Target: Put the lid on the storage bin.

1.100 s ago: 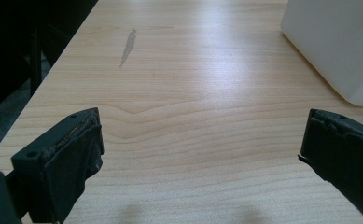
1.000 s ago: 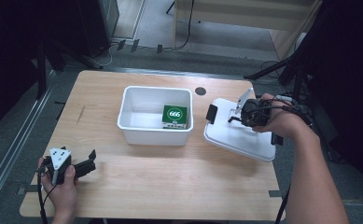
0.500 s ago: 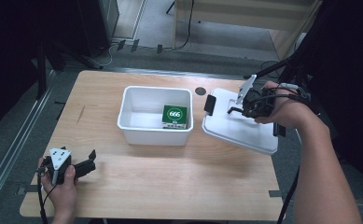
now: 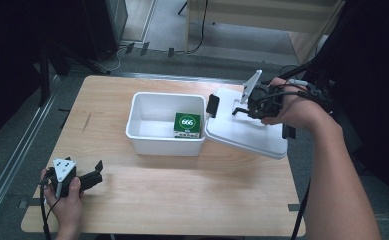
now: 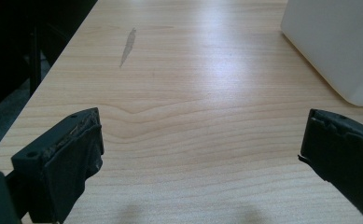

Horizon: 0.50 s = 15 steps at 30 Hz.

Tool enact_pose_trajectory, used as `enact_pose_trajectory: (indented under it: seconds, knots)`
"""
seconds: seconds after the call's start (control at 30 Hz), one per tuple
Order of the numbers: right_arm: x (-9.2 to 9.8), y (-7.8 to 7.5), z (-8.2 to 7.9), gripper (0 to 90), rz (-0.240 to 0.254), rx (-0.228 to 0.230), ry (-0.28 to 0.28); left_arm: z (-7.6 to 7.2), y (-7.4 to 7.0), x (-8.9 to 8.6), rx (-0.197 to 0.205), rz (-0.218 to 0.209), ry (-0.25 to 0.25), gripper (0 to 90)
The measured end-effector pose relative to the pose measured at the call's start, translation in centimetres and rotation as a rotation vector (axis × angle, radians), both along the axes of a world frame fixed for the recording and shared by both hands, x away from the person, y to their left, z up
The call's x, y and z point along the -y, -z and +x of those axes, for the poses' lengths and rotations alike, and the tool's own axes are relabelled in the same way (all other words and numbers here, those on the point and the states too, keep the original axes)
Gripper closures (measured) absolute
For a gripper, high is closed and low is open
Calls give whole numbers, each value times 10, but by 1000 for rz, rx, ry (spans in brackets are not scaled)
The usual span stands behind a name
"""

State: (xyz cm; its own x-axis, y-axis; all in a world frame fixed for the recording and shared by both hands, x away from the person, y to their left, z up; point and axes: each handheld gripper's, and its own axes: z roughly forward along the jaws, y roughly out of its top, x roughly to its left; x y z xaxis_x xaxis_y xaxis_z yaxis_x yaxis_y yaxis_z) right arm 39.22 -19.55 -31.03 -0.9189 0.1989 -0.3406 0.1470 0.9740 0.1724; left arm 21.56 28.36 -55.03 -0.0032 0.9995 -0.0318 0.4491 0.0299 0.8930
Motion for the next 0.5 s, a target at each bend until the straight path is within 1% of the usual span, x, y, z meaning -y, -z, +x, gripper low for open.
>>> enact_pose_trajectory:
  seconds: [0.03,0.1,0.33,0.37,0.4,0.5]
  knots:
    - [-3,0,1,857,-2,-1,-10,0,0,0,1,-1,0,0]
    - [-10,0,2,857,-1,-2,-14,0,0,0,0,-3,-1,0]
    - [-33,1,6,857,15,-9,-48,0,0,-1,-3,-6,-1,0]
    - [-33,1,6,857,15,-9,-48,0,0,-1,-3,-6,-1,0]
    - [-43,2,8,857,17,-13,-60,0,0,-1,-2,-7,-1,0]
    - [-53,2,9,857,13,-20,-76,0,0,-1,-2,-8,-1,0]
